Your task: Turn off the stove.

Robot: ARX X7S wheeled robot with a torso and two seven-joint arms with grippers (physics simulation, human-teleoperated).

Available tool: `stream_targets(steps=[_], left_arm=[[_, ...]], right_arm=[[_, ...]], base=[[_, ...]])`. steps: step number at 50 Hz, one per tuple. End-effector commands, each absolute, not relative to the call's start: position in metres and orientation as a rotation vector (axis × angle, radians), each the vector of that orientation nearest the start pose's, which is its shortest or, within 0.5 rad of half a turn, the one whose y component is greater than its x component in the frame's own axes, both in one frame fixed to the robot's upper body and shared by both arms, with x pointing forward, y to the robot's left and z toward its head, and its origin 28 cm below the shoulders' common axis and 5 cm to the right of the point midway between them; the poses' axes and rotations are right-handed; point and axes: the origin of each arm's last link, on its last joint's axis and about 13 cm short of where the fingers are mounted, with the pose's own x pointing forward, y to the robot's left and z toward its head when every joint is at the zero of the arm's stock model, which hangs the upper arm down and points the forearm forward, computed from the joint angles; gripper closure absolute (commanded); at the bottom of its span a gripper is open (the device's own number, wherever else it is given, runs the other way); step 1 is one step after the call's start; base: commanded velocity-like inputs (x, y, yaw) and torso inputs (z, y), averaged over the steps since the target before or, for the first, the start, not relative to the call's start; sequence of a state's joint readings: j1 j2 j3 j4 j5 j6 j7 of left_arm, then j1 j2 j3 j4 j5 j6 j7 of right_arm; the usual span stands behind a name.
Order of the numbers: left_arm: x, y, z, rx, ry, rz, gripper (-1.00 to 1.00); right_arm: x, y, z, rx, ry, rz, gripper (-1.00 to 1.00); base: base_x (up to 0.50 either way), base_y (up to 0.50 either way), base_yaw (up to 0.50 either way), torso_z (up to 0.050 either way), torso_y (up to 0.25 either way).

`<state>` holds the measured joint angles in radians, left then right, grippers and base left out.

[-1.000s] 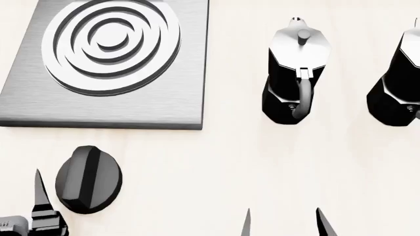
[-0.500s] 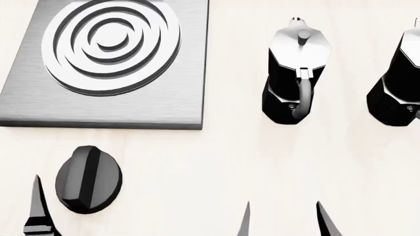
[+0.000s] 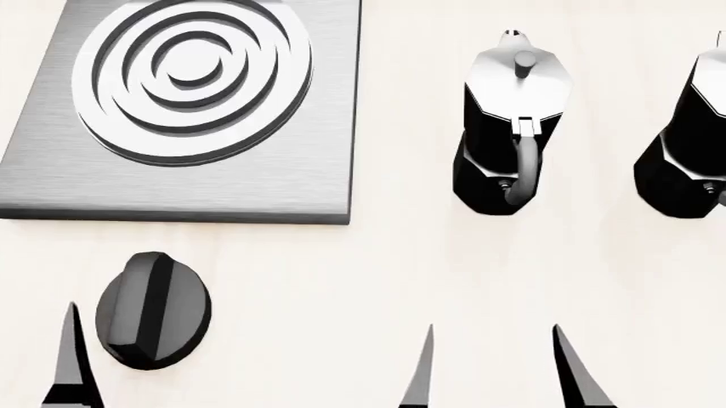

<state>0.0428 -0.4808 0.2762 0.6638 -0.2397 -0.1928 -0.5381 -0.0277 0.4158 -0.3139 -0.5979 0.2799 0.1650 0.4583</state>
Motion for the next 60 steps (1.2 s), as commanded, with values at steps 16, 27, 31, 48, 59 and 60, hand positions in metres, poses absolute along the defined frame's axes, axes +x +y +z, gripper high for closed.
stream_targets(steps=[16,27,31,48,59,60], left_arm=[[0.170,0.213,0.136,0.082,-0.382,0.031,-1.00],[0.170,0.212,0.146,0.075,-0.412,0.024,-1.00],[0.171,0.211,0.149,0.079,-0.420,0.019,-1.00],[0.171,0.210,0.162,0.064,-0.459,0.016,-1.00],[0.172,0.210,0.169,0.067,-0.479,0.011,-1.00],[0.172,0.210,0.170,0.070,-0.484,0.011,-1.00]], right_arm=[[0.182,-0.095,0.127,0.005,-0.322,0.021,-1.00],[0.184,-0.093,0.138,0.023,-0.351,0.025,-1.00],[0.185,-0.093,0.140,0.025,-0.359,0.026,-1.00],[0.187,-0.092,0.153,0.040,-0.396,0.028,-1.00],[0.187,-0.093,0.163,0.045,-0.424,0.021,-1.00],[0.187,-0.093,0.164,0.044,-0.427,0.021,-1.00]], base=[[0.00,0.00,0.00,0.000,0.000],[0.00,0.00,0.00,0.000,0.000],[0.00,0.00,0.00,0.000,0.000],[0.00,0.00,0.00,0.000,0.000],[0.00,0.00,0.00,0.000,0.000],[0.00,0.00,0.00,0.000,0.000]])
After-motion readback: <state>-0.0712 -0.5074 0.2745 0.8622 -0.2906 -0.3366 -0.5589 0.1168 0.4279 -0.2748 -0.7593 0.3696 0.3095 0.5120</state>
